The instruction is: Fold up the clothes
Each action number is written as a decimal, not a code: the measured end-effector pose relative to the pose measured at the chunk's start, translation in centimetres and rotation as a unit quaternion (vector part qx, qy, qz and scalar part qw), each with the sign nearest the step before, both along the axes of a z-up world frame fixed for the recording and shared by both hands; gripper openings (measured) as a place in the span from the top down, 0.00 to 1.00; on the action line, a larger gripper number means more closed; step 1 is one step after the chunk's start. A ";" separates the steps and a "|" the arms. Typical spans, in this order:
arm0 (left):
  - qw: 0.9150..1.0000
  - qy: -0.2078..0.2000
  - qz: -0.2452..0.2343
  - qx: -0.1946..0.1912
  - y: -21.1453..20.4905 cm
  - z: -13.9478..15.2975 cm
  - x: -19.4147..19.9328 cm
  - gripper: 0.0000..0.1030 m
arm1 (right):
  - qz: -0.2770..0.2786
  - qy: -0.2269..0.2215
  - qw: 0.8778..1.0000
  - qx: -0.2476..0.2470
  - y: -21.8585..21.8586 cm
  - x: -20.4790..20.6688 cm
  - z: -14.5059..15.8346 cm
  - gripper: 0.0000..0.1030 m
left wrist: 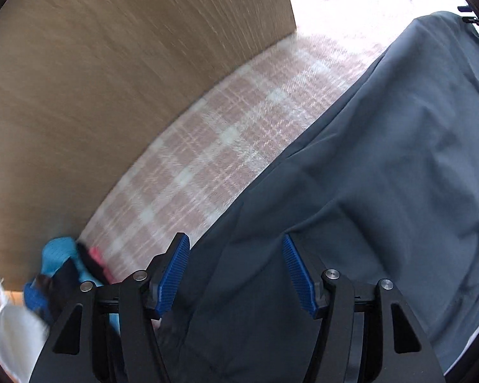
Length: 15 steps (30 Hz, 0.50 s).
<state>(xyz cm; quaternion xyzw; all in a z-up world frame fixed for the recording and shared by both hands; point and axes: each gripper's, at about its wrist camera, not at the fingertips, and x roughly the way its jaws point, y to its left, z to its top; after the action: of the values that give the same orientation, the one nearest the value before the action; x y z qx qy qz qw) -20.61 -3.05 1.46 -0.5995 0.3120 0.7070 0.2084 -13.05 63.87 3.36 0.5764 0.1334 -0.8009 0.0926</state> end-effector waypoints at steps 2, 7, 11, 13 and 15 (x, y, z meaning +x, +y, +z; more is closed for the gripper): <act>1.000 -0.007 0.005 0.018 -0.3 0.1 0.0 0.39 | 0.014 -0.003 1.000 -0.008 0.2 -0.4 0.0 0.41; 0.999 -0.011 -0.005 0.036 -0.2 0.2 0.8 0.83 | 0.054 -0.038 0.997 -0.025 0.1 -0.7 -0.8 0.39; 1.000 0.000 -0.018 0.017 0.5 0.1 2.1 0.96 | 0.080 -0.060 0.995 -0.017 -0.1 -0.5 -1.7 0.36; 1.000 0.007 -0.024 0.010 0.8 0.2 2.7 0.97 | 0.072 -0.069 0.995 -0.026 0.3 -0.7 -1.7 0.36; 0.999 0.013 -0.029 0.009 1.0 0.6 3.4 0.97 | 0.073 -0.067 0.994 -0.033 0.3 -0.3 -1.4 0.46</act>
<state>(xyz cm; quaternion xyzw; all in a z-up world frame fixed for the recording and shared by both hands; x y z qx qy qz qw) -17.26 -2.03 2.02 -0.5790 0.3259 0.7111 0.2300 -13.37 64.14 1.99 0.6143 0.1420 -0.7553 0.1789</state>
